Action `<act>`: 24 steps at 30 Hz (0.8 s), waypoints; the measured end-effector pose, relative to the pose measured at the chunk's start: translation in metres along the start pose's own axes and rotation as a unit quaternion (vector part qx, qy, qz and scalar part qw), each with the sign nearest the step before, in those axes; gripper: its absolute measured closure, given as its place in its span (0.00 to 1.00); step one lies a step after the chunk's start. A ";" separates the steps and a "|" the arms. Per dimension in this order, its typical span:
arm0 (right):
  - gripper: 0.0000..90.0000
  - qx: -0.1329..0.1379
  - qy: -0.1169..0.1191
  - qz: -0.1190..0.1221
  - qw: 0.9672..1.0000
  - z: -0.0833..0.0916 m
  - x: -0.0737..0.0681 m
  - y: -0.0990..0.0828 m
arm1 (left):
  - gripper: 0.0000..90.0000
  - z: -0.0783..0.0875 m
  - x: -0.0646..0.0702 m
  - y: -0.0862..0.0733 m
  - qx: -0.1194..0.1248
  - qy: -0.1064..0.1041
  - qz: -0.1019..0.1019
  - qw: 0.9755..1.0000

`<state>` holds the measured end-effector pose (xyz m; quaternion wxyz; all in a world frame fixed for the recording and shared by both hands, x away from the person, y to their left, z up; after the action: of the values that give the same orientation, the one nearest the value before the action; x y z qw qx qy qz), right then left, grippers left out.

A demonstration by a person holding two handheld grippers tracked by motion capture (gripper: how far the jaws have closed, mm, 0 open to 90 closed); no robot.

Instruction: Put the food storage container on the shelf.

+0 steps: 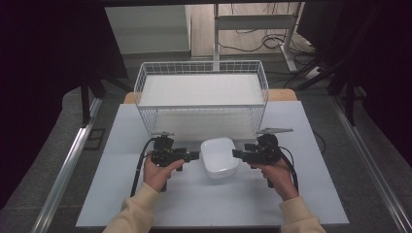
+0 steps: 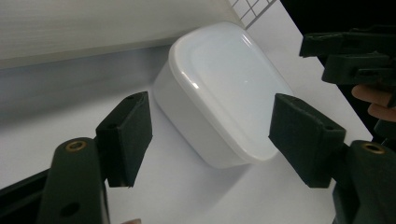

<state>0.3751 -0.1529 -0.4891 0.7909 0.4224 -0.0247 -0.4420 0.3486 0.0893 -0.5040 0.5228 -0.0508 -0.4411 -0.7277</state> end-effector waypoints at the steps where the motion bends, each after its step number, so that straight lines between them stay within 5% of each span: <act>1: 0.38 -0.004 0.008 -0.007 1.000 -0.004 0.001 0.001 | 0.33 -0.003 0.001 0.000 -0.002 0.001 0.002 1.000; 24: 0.43 -0.051 0.031 -0.042 0.997 -0.035 0.013 -0.004 | 0.41 -0.047 0.003 -0.004 -0.045 -0.042 0.061 0.996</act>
<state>0.3947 -0.1408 -0.5181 0.7924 0.3959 0.0406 -0.4623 0.3620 0.0547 -0.5327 0.5445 -0.1321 -0.4258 -0.7105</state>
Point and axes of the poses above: each handheld gripper's, and its own axes: z roughly backward along the jaws, y roughly out of its top, x roughly to its right, the point moved 6 cm from there along -z, roughly forward along the jaws, and after that the axes turned 3 degrees about -x, right-handed, at the moved point
